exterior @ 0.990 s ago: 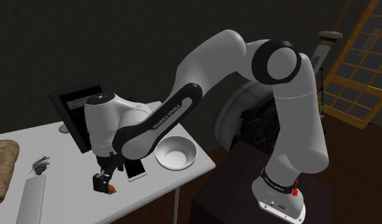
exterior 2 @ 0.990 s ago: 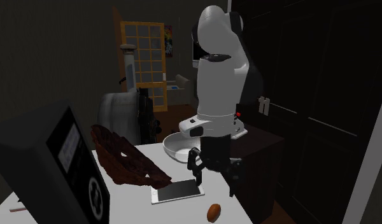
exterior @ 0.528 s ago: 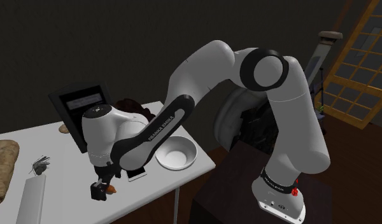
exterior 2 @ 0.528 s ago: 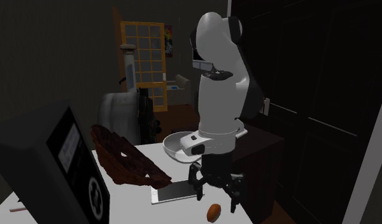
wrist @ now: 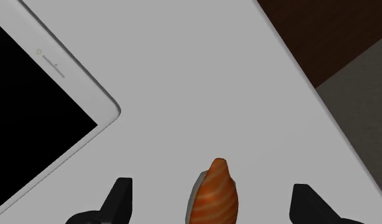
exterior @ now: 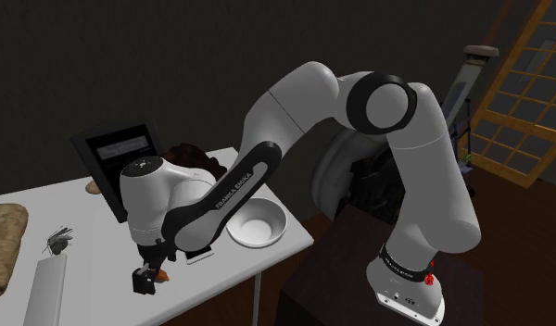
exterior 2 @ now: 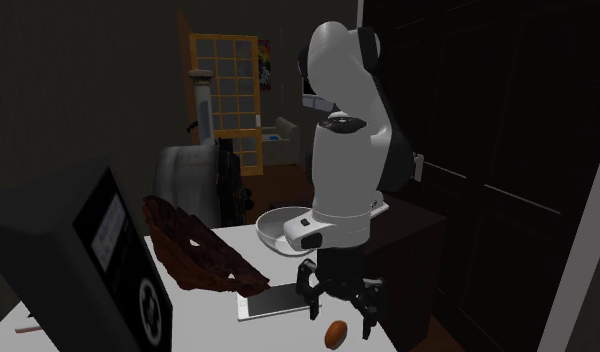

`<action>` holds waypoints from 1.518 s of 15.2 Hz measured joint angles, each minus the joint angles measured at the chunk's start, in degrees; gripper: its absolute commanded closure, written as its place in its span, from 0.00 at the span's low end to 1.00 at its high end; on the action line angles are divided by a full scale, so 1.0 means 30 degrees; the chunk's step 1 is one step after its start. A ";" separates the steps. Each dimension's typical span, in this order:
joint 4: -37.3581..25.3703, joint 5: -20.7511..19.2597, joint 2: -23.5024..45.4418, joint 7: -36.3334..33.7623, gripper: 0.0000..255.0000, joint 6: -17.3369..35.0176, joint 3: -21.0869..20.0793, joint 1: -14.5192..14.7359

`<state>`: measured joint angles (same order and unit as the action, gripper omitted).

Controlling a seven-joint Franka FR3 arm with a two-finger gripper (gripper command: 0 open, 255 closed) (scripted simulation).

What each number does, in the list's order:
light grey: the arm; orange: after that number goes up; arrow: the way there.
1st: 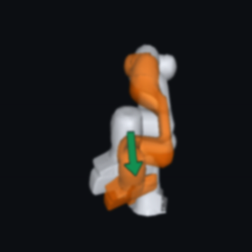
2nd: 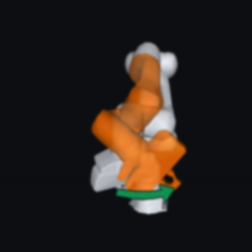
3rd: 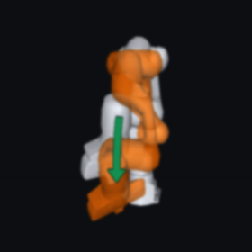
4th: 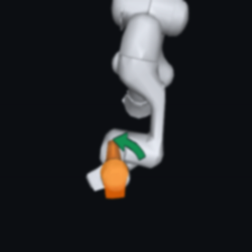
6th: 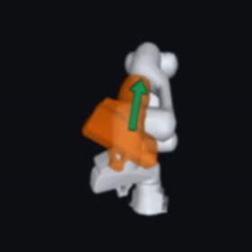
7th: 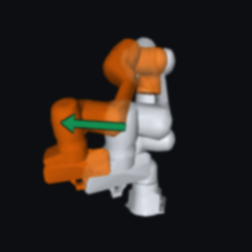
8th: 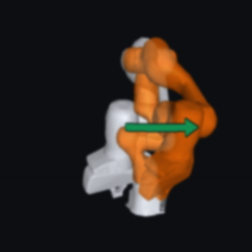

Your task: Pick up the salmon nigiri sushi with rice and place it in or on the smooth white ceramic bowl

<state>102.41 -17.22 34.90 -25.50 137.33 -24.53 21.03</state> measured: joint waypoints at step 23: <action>-0.0261 0.0936 -0.1771 0.0515 1.00 -0.1939 -0.0712 -0.0496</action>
<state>101.62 -14.41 29.58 -23.95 131.52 -26.67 19.54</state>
